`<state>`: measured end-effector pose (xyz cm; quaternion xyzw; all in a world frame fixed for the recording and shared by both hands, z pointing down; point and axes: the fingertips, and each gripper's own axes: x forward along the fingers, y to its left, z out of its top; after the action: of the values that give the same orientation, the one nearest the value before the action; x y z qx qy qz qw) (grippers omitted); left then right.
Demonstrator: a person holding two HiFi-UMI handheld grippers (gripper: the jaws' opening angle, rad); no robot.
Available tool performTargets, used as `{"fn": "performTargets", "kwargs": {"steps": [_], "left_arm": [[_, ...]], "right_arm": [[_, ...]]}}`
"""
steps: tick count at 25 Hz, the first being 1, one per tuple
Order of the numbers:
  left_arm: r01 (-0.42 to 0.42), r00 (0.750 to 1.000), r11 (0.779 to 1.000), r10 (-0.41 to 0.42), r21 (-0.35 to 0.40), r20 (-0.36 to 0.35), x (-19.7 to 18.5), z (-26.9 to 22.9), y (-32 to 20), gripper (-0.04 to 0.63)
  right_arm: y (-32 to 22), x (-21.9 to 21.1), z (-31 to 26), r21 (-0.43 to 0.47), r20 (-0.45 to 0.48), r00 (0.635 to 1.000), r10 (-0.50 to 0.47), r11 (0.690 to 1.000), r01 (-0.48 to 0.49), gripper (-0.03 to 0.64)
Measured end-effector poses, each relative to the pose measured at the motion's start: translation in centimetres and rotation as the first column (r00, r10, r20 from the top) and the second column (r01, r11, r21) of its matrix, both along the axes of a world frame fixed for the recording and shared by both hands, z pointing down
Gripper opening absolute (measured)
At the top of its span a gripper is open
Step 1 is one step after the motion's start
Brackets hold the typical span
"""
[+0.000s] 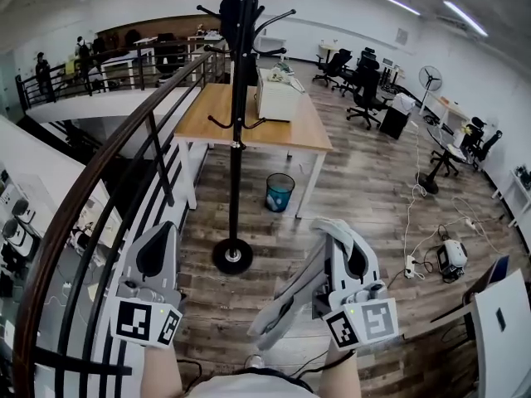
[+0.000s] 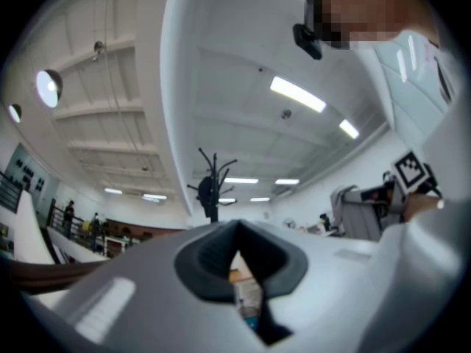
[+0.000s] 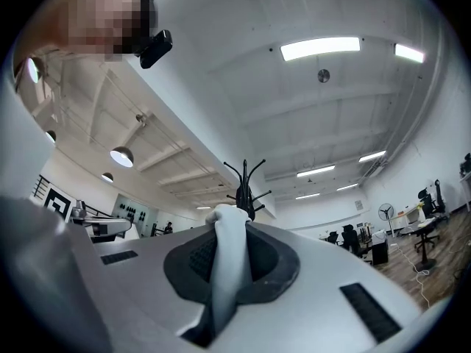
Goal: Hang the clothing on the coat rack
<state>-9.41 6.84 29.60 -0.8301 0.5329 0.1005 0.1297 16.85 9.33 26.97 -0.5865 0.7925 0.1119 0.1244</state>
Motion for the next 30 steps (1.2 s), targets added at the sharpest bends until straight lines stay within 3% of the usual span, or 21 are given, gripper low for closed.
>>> {"fn": "performTargets", "kwargs": {"steps": [10, 18, 30], "left_arm": [[0.045, 0.999, 0.999, -0.045, 0.023, -0.013, 2.4, -0.6, -2.8, 0.006], [0.057, 0.998, 0.998, -0.057, -0.008, 0.007, 3.3, 0.3, -5.4, 0.006], [0.024, 1.0, 1.0, -0.024, -0.012, 0.012, 2.8, 0.4, -14.9, 0.006]], "right_arm": [[-3.9, 2.6, -0.3, 0.01, 0.002, 0.999, -0.044, 0.999, 0.044, 0.005], [-6.8, 3.9, 0.4, -0.014, 0.013, 0.999, -0.044, 0.999, 0.044, 0.005], [-15.3, 3.7, 0.1, -0.011, 0.027, 1.0, -0.003, 1.0, 0.003, 0.005]]}}
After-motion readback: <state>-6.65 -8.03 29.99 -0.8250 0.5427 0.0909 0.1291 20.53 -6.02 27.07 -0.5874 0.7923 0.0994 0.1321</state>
